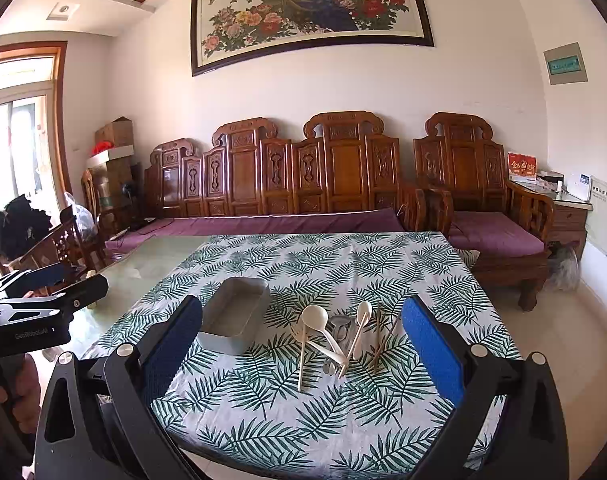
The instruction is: Organize utensils
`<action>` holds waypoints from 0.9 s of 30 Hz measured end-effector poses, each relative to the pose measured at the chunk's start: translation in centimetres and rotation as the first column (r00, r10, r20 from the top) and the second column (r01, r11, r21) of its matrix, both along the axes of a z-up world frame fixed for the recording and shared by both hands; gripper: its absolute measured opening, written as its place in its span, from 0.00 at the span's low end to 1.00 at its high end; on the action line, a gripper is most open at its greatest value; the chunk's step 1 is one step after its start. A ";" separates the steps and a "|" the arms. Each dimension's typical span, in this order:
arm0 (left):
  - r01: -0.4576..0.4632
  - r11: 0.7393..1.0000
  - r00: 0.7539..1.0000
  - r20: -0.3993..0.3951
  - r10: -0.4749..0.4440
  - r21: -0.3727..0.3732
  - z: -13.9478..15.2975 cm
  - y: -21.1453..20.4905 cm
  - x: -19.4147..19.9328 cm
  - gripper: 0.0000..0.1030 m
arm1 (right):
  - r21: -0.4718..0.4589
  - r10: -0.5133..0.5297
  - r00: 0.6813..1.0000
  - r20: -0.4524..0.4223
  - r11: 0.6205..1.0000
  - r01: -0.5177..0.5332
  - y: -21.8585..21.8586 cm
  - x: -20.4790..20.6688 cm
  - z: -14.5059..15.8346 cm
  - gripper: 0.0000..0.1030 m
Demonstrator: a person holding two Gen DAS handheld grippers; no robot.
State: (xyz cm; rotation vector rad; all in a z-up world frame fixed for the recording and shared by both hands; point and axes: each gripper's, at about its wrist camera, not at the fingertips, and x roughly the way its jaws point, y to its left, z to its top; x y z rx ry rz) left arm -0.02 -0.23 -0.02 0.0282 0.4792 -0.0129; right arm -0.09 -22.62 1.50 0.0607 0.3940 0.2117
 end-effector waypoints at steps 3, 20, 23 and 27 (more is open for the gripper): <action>0.000 1.000 1.000 0.000 0.000 0.001 0.0 0.0 0.0 0.94 | -0.002 -0.001 1.000 0.002 1.000 0.001 0.1 0.0 0.1 0.98; 0.010 1.000 1.000 0.002 -0.010 0.003 0.2 -0.1 0.0 0.94 | 0.002 0.000 1.000 0.006 1.000 0.000 0.0 -0.1 0.3 0.98; 0.009 1.000 1.000 0.002 -0.009 0.003 0.2 -0.1 0.0 0.94 | 0.001 0.000 1.000 0.007 1.000 0.000 0.0 -0.1 0.2 0.98; 0.009 1.000 1.000 0.002 -0.009 0.003 0.2 -0.1 0.0 0.94 | 0.002 0.000 1.000 0.007 1.000 0.000 0.0 -0.1 0.2 0.98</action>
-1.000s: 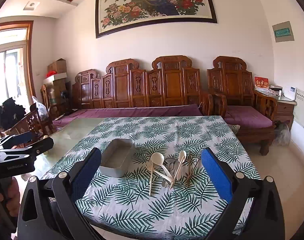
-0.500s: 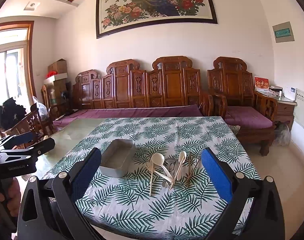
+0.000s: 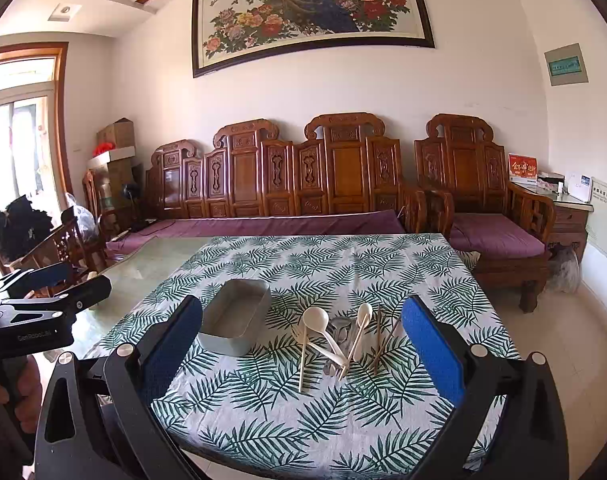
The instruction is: Organize utensils
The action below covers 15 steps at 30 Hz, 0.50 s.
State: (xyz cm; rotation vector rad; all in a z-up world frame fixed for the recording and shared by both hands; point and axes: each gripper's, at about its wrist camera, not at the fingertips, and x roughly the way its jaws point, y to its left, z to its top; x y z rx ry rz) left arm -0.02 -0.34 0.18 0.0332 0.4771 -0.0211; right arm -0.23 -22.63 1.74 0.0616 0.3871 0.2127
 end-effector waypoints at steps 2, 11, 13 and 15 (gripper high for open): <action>0.001 1.000 1.000 0.000 -0.001 -0.001 0.0 0.0 0.0 0.94 | 0.001 -0.001 1.000 -0.001 1.000 0.001 0.0 0.0 0.0 0.98; 0.006 1.000 1.000 0.002 -0.006 0.003 0.2 -0.2 0.0 0.94 | 0.001 0.002 1.000 -0.003 1.000 -0.002 0.0 0.0 0.0 0.98; 0.007 1.000 1.000 0.003 -0.007 0.002 0.2 -0.2 0.0 0.94 | 0.001 0.002 1.000 -0.004 1.000 -0.002 0.0 0.0 0.0 0.98; 0.009 1.000 1.000 0.004 -0.009 0.001 0.3 -0.2 0.0 0.94 | 0.001 0.002 1.000 -0.003 1.000 -0.002 0.0 0.0 0.0 0.98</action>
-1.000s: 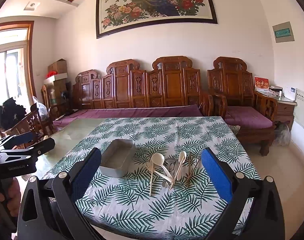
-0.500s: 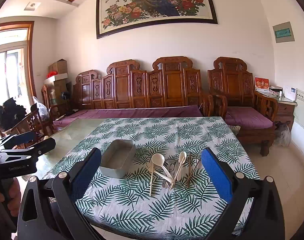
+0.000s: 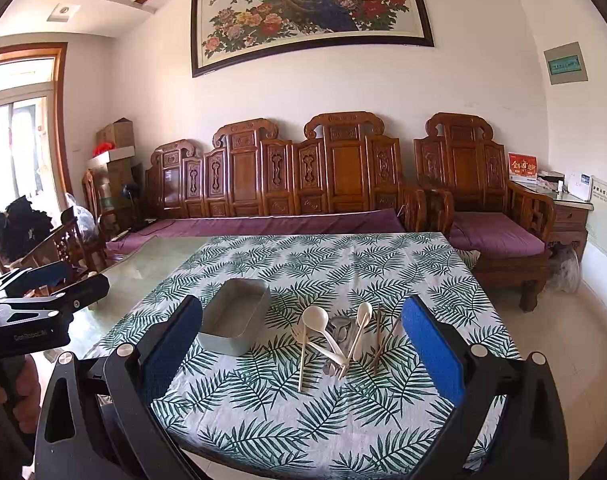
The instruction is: Organize utensils
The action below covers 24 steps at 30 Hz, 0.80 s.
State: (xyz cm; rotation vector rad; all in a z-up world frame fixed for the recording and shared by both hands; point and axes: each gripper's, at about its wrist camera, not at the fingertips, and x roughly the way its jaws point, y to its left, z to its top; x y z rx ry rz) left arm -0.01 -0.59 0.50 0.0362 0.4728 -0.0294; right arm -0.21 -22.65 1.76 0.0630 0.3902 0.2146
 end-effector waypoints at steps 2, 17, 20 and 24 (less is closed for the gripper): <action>0.003 1.000 1.000 0.001 -0.003 0.000 0.1 -0.1 -0.1 0.94 | -0.001 0.001 1.000 0.001 1.000 -0.001 -0.1 0.1 -0.1 0.98; 0.017 1.000 1.000 0.003 -0.017 0.002 0.4 -0.4 -0.4 0.94 | 0.006 0.004 1.000 0.000 1.000 -0.004 -0.3 0.1 0.0 0.98; 0.020 1.000 1.000 -0.006 -0.020 0.001 0.1 -0.5 -0.2 0.94 | 0.007 0.004 1.000 0.001 1.000 -0.004 -0.3 0.1 0.0 0.98; 0.025 1.000 0.999 -0.034 -0.025 0.000 -0.9 -0.6 0.5 0.94 | 0.009 0.003 1.000 -0.009 1.000 -0.003 -0.5 0.3 -0.3 0.98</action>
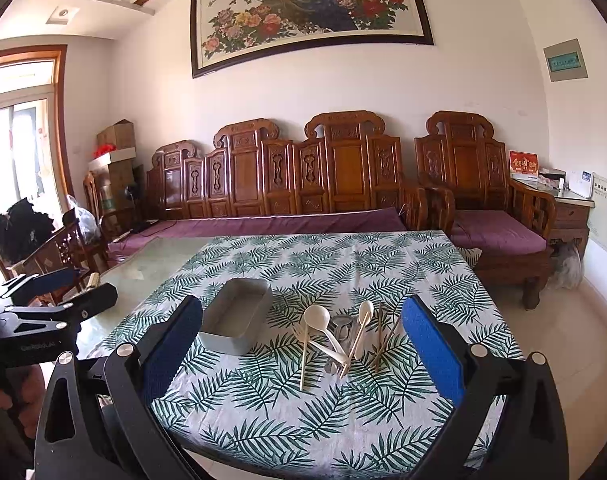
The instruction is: Organize utensils
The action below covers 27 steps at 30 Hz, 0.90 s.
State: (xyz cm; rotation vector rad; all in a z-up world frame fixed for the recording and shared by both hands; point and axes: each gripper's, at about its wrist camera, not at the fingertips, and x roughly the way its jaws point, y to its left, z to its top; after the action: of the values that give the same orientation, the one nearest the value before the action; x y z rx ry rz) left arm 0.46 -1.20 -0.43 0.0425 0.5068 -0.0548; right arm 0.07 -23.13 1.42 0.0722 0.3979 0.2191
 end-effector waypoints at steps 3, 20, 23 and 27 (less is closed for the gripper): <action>0.001 1.000 1.000 -0.029 -0.001 -0.002 -1.0 0.0 0.9 0.94 | 0.006 0.001 1.000 -0.010 1.000 -0.001 -0.4 0.4 -0.7 0.98; 0.045 0.999 0.980 -0.193 -0.047 -0.013 -7.1 -0.2 7.6 0.94 | -0.006 0.056 0.993 -0.099 0.998 -0.057 -2.0 7.2 -5.9 0.75; 0.058 0.998 0.976 -0.211 -0.058 -0.004 -7.9 -0.6 9.1 0.94 | -0.022 0.056 0.990 -0.131 0.998 -0.059 -2.3 9.3 -7.1 0.68; 0.081 0.997 0.969 -0.236 -0.078 0.003 -9.1 -1.3 11.1 0.94 | -0.037 0.064 0.982 -0.175 0.997 -0.071 -3.1 12.2 -9.2 0.63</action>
State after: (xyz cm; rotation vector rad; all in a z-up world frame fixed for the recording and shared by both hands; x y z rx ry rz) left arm 11.56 -2.47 -9.54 0.0695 0.7433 -0.1367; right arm 12.25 -26.23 -7.80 0.0353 0.5798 0.2720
